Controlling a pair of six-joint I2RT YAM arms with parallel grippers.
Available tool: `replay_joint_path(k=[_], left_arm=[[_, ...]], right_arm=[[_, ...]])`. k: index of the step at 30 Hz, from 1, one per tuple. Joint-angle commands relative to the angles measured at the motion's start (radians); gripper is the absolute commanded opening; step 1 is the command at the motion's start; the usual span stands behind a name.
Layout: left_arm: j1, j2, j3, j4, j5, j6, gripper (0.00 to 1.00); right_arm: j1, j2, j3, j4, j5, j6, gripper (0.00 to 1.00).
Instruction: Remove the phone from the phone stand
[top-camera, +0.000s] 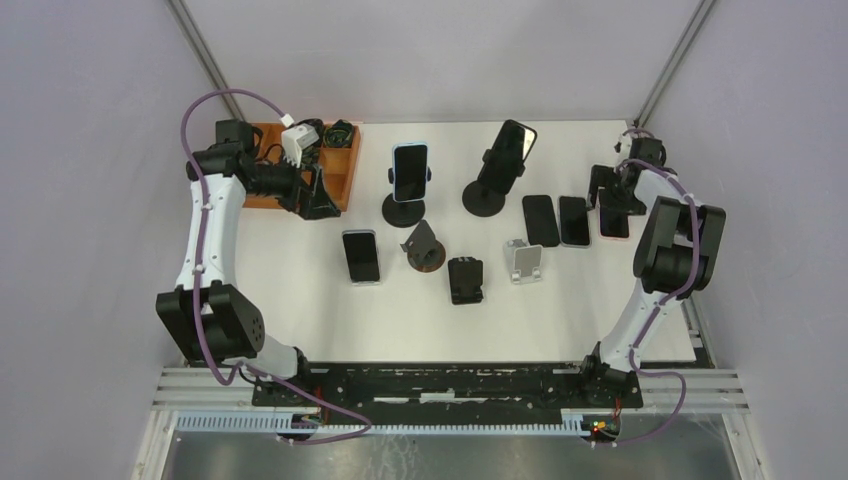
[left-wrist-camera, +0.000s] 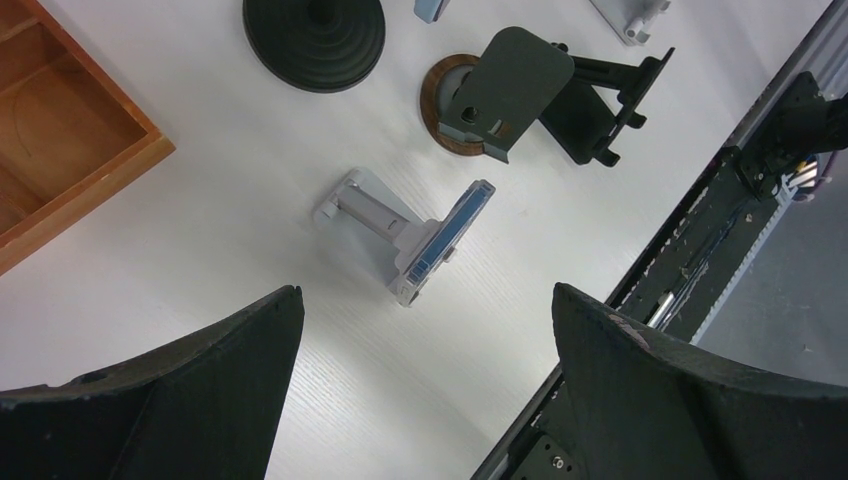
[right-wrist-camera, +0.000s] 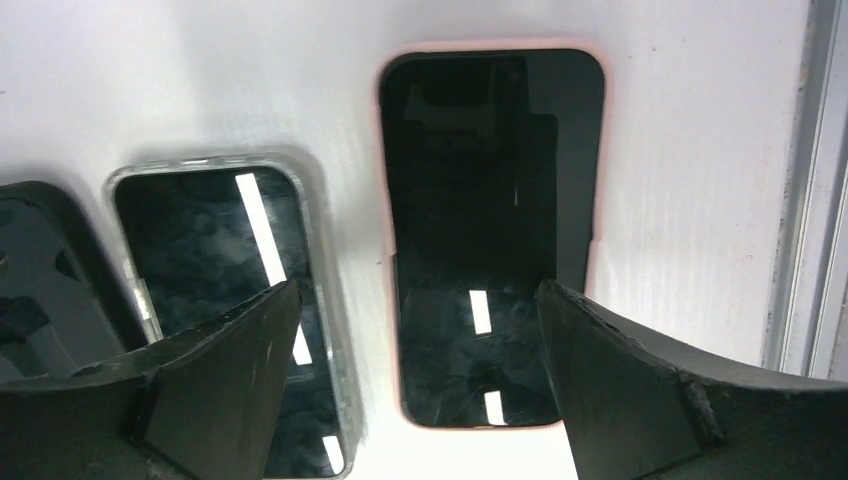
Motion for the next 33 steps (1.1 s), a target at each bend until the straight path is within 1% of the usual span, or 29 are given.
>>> replay_joint_path(k=[1, 3, 5, 6, 8, 9, 10, 11, 12, 13, 14, 15, 16, 18, 21, 25, 28, 29, 31, 33], left_arm=[[0.002, -0.062, -0.012, -0.021, -0.005, 0.061, 1.00], [0.003, -0.077, -0.019, -0.033, -0.019, 0.069, 1.00], [0.008, -0.091, -0.020, -0.046, -0.023, 0.068, 1.00], [0.013, -0.096, -0.015, -0.056, -0.019, 0.067, 1.00], [0.025, -0.104, -0.002, -0.072, -0.006, 0.060, 1.00], [0.032, -0.107, 0.004, -0.077, -0.002, 0.053, 1.00], [0.038, -0.107, 0.011, -0.085, 0.001, 0.049, 1.00], [0.043, -0.108, 0.015, -0.092, 0.003, 0.052, 1.00], [0.051, -0.108, 0.015, -0.101, 0.003, 0.057, 1.00], [0.061, -0.109, 0.012, -0.101, 0.002, 0.060, 1.00], [0.074, -0.107, 0.010, -0.106, 0.003, 0.061, 1.00], [0.090, -0.102, 0.013, -0.116, 0.008, 0.066, 1.00], [0.108, -0.094, 0.024, -0.132, 0.016, 0.083, 1.00], [0.152, -0.076, 0.047, -0.158, 0.033, 0.100, 1.00], [0.203, -0.046, 0.074, -0.216, 0.062, 0.151, 0.98], [0.243, -0.034, 0.073, -0.256, 0.060, 0.192, 0.97], [0.256, -0.035, 0.061, -0.256, 0.039, 0.198, 0.96], [0.258, -0.038, 0.056, -0.256, 0.034, 0.197, 0.97], [0.258, -0.049, 0.043, -0.256, 0.031, 0.196, 0.97], [0.258, -0.062, 0.030, -0.255, 0.027, 0.195, 0.99]], right_arm=[[0.085, -0.150, -0.020, 0.052, 0.020, 0.012, 0.96], [0.135, -0.261, -0.074, 0.088, 0.070, 0.047, 0.97], [0.183, -0.424, -0.180, 0.181, 0.096, 0.093, 0.98], [0.192, -0.499, -0.255, 0.259, 0.056, 0.130, 0.98], [0.175, -0.697, -0.432, 0.443, -0.067, 0.300, 0.98], [0.166, -0.767, -0.494, 0.497, -0.081, 0.360, 0.98], [0.163, -0.844, -0.567, 0.563, -0.129, 0.397, 0.98], [0.165, -0.888, -0.622, 0.633, -0.234, 0.390, 0.98], [0.187, -0.921, -0.639, 0.664, -0.304, 0.390, 0.98], [0.232, -0.938, -0.631, 0.642, -0.332, 0.374, 0.98], [0.298, -0.944, -0.602, 0.594, -0.324, 0.336, 0.98], [0.386, -0.949, -0.573, 0.524, -0.264, 0.291, 0.98], [0.458, -0.956, -0.553, 0.497, -0.216, 0.262, 0.98], [0.598, -0.961, -0.540, 0.485, -0.180, 0.240, 0.98], [0.762, -0.932, -0.513, 0.484, -0.165, 0.217, 0.98], [0.994, -0.818, -0.437, 0.468, -0.129, 0.161, 0.98], [1.107, -0.660, -0.328, 0.460, -0.166, 0.110, 0.98], [1.139, -0.605, -0.280, 0.420, -0.184, 0.089, 0.98], [1.175, -0.479, -0.152, 0.371, -0.225, 0.046, 0.98], [1.189, -0.351, -0.041, 0.323, -0.240, 0.025, 0.98]])
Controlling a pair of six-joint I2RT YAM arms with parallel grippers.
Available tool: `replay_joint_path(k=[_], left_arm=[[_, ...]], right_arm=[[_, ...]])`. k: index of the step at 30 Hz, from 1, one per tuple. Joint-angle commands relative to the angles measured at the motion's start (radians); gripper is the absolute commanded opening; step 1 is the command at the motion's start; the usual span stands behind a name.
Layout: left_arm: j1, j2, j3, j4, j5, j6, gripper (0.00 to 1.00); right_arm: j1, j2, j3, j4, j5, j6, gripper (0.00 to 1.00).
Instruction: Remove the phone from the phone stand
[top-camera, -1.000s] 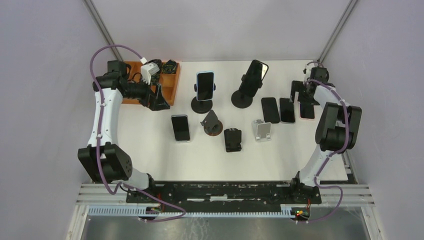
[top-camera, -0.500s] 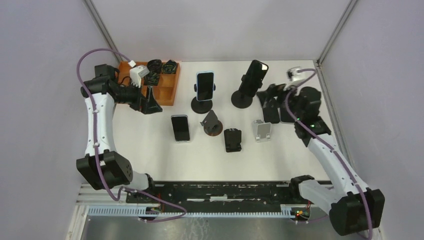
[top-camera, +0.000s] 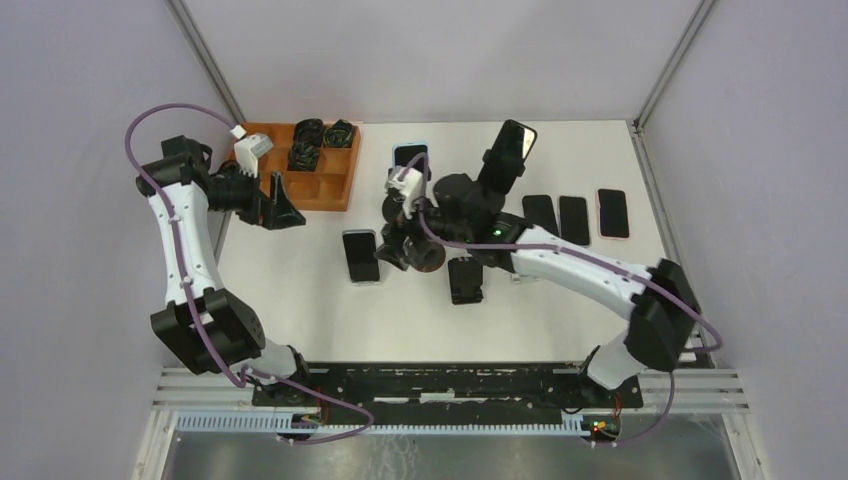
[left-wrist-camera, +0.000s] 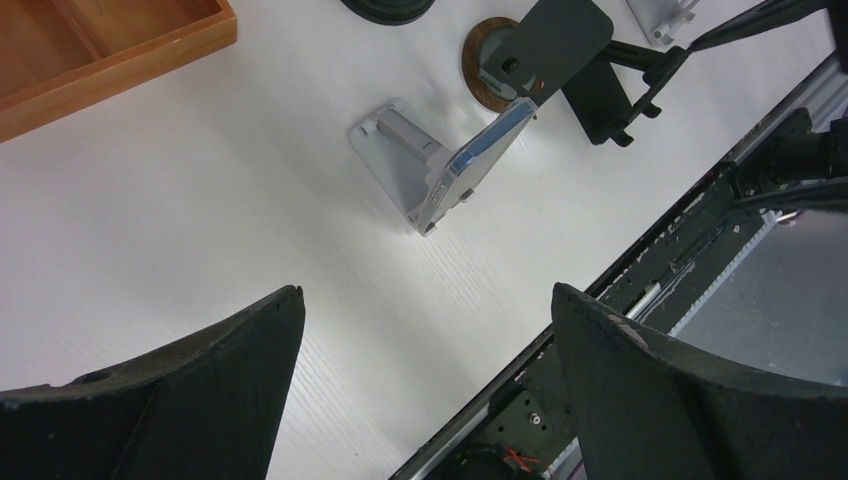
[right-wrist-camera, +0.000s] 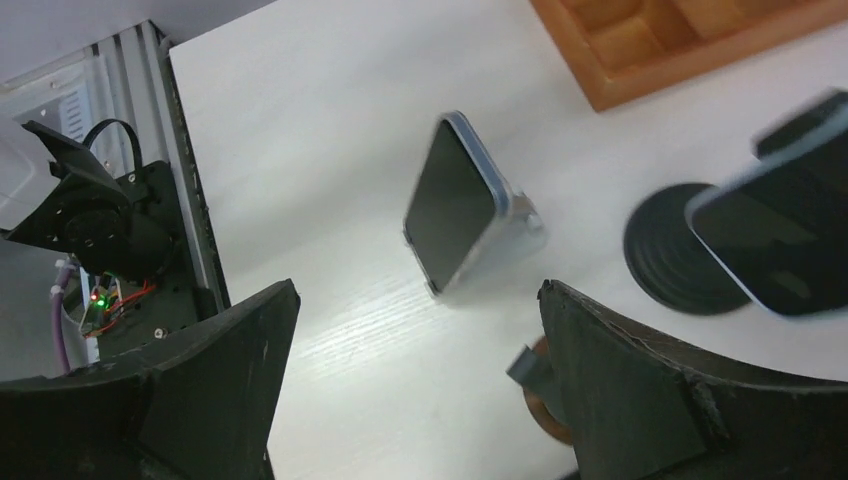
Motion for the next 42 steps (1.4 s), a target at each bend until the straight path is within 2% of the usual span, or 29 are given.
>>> replay_joint_path(k=[1, 7, 10, 20, 28, 31, 38, 40, 42], left_arm=[[0.004, -0.035, -0.017, -0.025, 0.001, 0.046, 1.00], [0.005, -0.086, -0.091, 0.005, -0.013, 0.044, 1.00], [0.005, -0.092, -0.112, 0.006, -0.013, 0.052, 1.00], [0.005, -0.087, -0.128, -0.019, 0.016, 0.109, 1.00], [0.004, -0.054, -0.147, 0.010, -0.005, 0.097, 1.00], [0.004, -0.052, -0.160, 0.024, -0.009, 0.095, 1.00], [0.004, -0.043, -0.195, 0.048, -0.013, 0.104, 1.00], [0.004, -0.038, -0.206, 0.051, -0.010, 0.117, 1.00], [0.004, -0.029, -0.216, 0.060, -0.015, 0.125, 1.00]], right_arm=[[0.033, 0.216, 0.231, -0.098, -0.055, -0.091, 0.98], [0.032, 0.450, 0.476, -0.197, -0.037, -0.163, 0.98], [0.031, 0.518, 0.537, -0.229, -0.004, -0.187, 0.97], [0.027, 0.579, 0.547, -0.202, -0.062, -0.198, 0.94], [0.040, 0.587, 0.523, -0.160, -0.132, -0.169, 0.81], [0.043, 0.588, 0.523, -0.151, -0.143, -0.158, 0.69], [0.044, 0.579, 0.536, -0.143, -0.156, -0.141, 0.25], [0.045, 0.572, 0.546, -0.143, -0.161, -0.135, 0.17], [0.044, 0.558, 0.554, -0.140, -0.175, -0.124, 0.14]])
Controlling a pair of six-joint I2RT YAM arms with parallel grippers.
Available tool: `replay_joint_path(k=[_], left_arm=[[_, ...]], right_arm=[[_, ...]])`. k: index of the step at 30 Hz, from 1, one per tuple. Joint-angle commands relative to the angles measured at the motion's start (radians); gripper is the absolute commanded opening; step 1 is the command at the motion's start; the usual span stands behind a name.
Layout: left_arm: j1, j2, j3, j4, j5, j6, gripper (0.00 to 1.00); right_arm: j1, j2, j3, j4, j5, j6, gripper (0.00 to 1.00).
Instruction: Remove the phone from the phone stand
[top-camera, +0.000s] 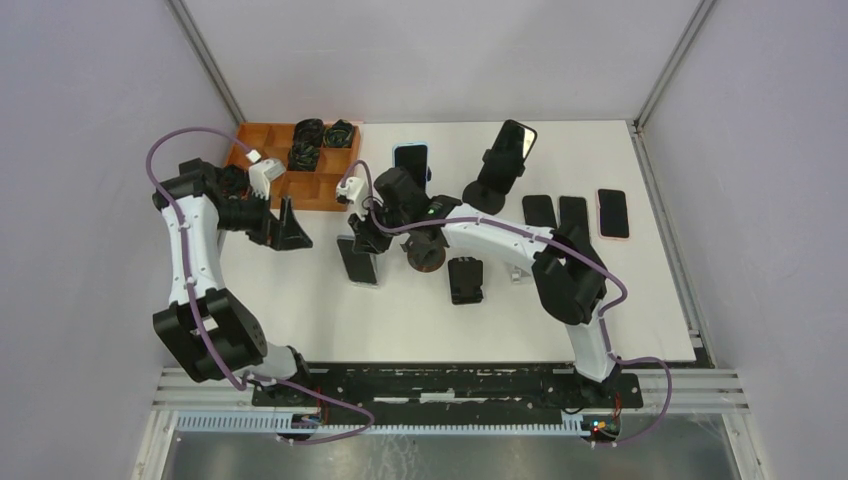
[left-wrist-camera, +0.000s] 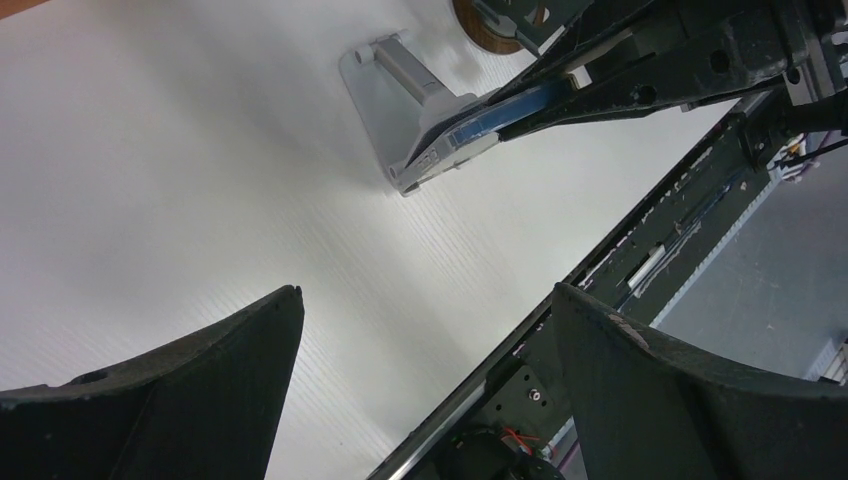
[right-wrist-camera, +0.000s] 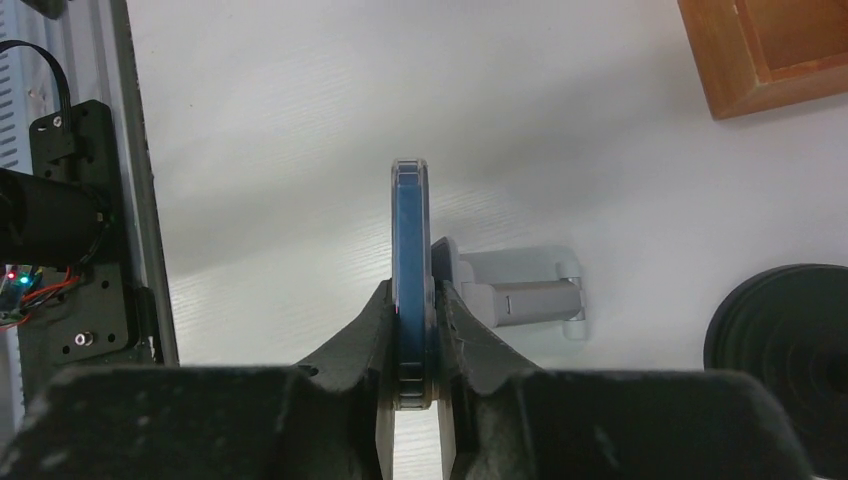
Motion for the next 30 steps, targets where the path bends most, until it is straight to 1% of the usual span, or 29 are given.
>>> replay_joint_path(k=[1, 4, 6, 10, 12, 15, 18, 20, 22, 24, 26, 28, 29, 30], left_arm=[[0.004, 0.021, -0.023, 0.035, 0.007, 0.061, 1.00], [0.003, 0.034, -0.034, 0.038, 0.002, 0.081, 1.00], [0.002, 0.036, -0.036, 0.036, 0.003, 0.094, 1.00], [-0.011, 0.029, -0.046, 0.038, 0.005, 0.126, 1.00], [-0.029, 0.029, -0.049, 0.040, 0.002, 0.139, 1.00], [-0.073, 0.034, -0.046, 0.052, -0.009, 0.144, 1.00], [-0.128, 0.041, -0.054, 0.103, -0.022, 0.133, 0.99], [-0.165, 0.050, -0.052, 0.132, -0.032, 0.120, 0.99], [-0.190, 0.065, -0.043, 0.143, -0.031, 0.115, 0.99], [-0.205, 0.082, -0.029, 0.151, -0.024, 0.104, 0.98], [-0.208, 0.102, -0.012, 0.151, -0.006, 0.095, 0.98], [-0.213, 0.111, 0.003, 0.150, 0.008, 0.083, 0.98], [-0.215, 0.113, 0.012, 0.150, 0.010, 0.076, 0.98], [-0.218, 0.115, 0.019, 0.150, 0.011, 0.070, 0.98]], right_arm=[[0.006, -0.041, 0.052, 0.052, -0.036, 0.016, 0.13], [0.005, -0.074, 0.057, 0.076, -0.065, 0.033, 0.11], [-0.002, -0.105, 0.055, 0.098, -0.080, 0.084, 0.10], [-0.035, -0.192, 0.033, 0.130, -0.106, 0.173, 0.00], [-0.062, -0.263, 0.000, 0.131, -0.131, 0.209, 0.00], [-0.114, -0.381, -0.066, 0.052, -0.131, 0.220, 0.00], [-0.207, -0.556, -0.212, -0.050, -0.118, 0.225, 0.00], [-0.295, -0.695, -0.337, -0.116, -0.087, 0.226, 0.00], [-0.427, -0.865, -0.473, -0.184, -0.035, 0.230, 0.00], [-0.580, -1.010, -0.566, -0.248, 0.020, 0.231, 0.00], [-0.725, -1.094, -0.605, -0.343, 0.083, 0.195, 0.00], [-0.836, -1.114, -0.622, -0.417, 0.153, 0.166, 0.00], [-0.858, -1.119, -0.638, -0.427, 0.205, 0.167, 0.00], [-0.880, -1.118, -0.653, -0.430, 0.225, 0.176, 0.00]])
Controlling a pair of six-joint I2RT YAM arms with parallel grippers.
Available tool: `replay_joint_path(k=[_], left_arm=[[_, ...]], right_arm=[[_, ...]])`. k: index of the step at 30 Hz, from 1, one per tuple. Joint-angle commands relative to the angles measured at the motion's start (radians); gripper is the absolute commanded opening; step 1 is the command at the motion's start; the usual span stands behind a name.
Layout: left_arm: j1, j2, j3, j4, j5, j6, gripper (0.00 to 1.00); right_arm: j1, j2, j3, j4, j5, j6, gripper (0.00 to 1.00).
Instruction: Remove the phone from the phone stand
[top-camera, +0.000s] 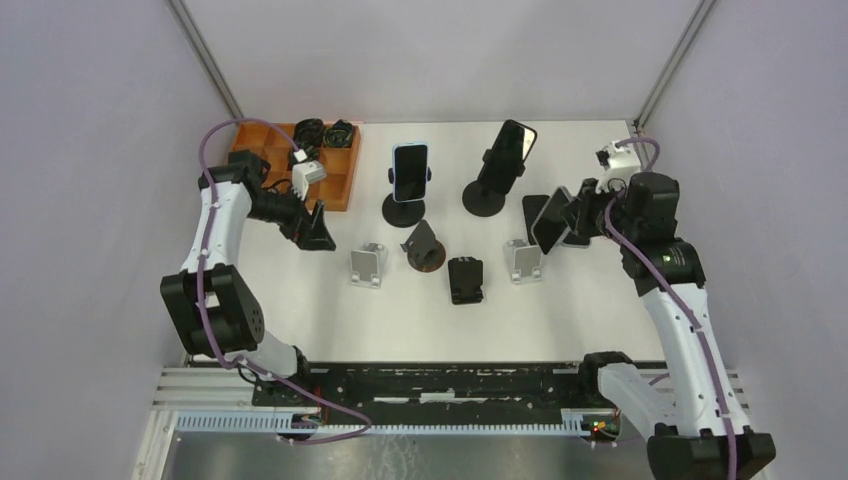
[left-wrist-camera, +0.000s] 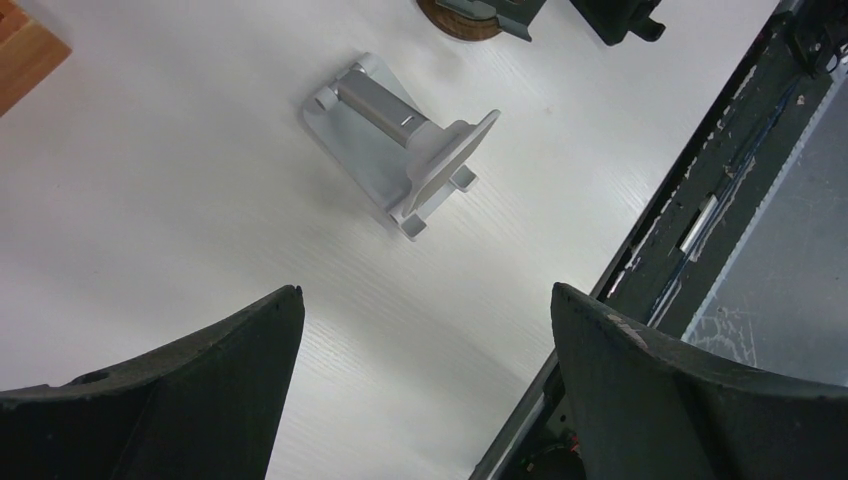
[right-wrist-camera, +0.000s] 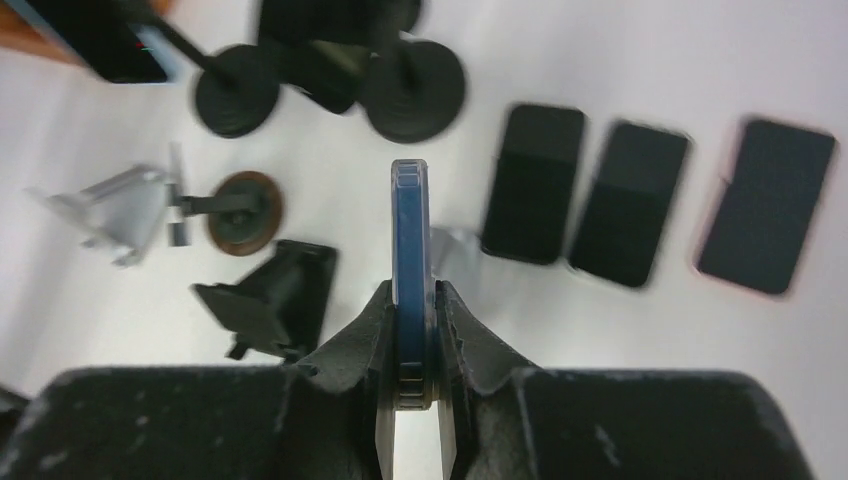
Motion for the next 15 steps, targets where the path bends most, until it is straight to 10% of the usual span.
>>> replay_joint_path(k=[1, 15], left_arm=[[-0.008, 0.009, 0.069, 0.024, 0.036, -0.020, 0.99], [-0.009, -0.021, 0.099, -0.019, 0.029, 0.006, 1.00]], right_arm=[[-0.114, -0.004, -0.047, -0.100, 0.144, 0.004, 0.00], [-0.253, 0.202, -0.283, 0.011, 0.082, 0.012, 0.00]])
